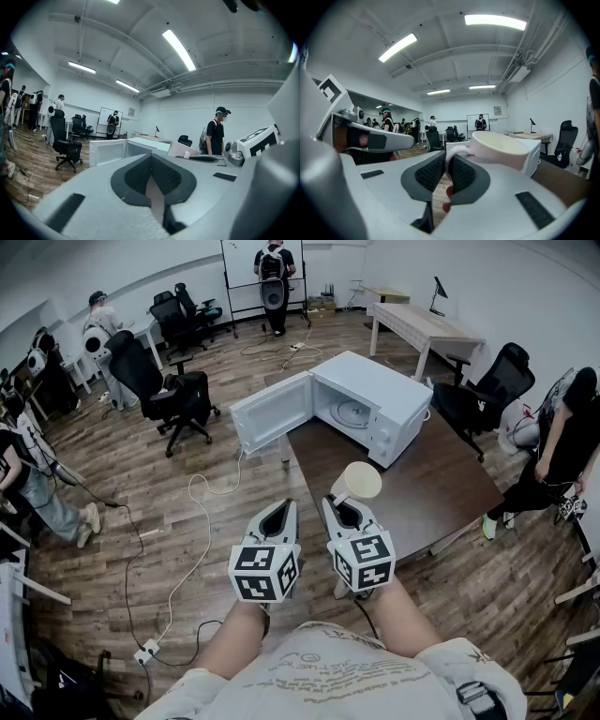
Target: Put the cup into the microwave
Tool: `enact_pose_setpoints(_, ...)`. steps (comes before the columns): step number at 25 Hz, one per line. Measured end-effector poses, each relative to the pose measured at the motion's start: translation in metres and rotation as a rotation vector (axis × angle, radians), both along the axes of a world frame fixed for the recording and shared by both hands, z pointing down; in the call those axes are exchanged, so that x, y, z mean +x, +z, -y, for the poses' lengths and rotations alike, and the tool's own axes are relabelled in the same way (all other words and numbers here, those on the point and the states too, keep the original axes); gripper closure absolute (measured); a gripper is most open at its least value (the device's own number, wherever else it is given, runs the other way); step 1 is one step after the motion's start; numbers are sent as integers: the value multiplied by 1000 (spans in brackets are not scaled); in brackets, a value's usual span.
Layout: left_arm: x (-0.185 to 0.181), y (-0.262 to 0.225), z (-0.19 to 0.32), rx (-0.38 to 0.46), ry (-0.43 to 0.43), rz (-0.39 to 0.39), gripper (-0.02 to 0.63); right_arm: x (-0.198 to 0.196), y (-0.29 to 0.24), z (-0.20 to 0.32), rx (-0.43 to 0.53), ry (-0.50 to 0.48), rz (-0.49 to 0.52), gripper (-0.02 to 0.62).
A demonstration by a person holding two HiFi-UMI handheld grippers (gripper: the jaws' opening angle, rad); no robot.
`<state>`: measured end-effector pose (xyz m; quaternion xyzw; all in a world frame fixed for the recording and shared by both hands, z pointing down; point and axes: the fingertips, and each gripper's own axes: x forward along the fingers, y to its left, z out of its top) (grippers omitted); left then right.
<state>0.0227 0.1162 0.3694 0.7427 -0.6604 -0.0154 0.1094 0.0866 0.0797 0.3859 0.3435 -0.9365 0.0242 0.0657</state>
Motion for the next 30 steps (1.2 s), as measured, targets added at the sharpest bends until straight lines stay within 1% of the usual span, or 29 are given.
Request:
enact_pose_setpoints(6,-11,6,-5,-8,7,-7,592,-11,6,-5,-1,1,-16,563)
enact_pose_setpoints(11,-19,8,-6,-6,13,-15,592,-19,8,-6,-17,4,10,563)
enact_pose_setpoints(21,-52,25,-19,-27,27,-34,592,-49,22,-7,-10,28,-38,563)
enact_pose_setpoints(25,-64,31,-19,-44,26,-56,592,-55,24,-4,-20,41,-46,563)
enact_pose_setpoints(30,-73,39,-17,-51,24,-60,592,-59,34,6,-24,41,-61,563)
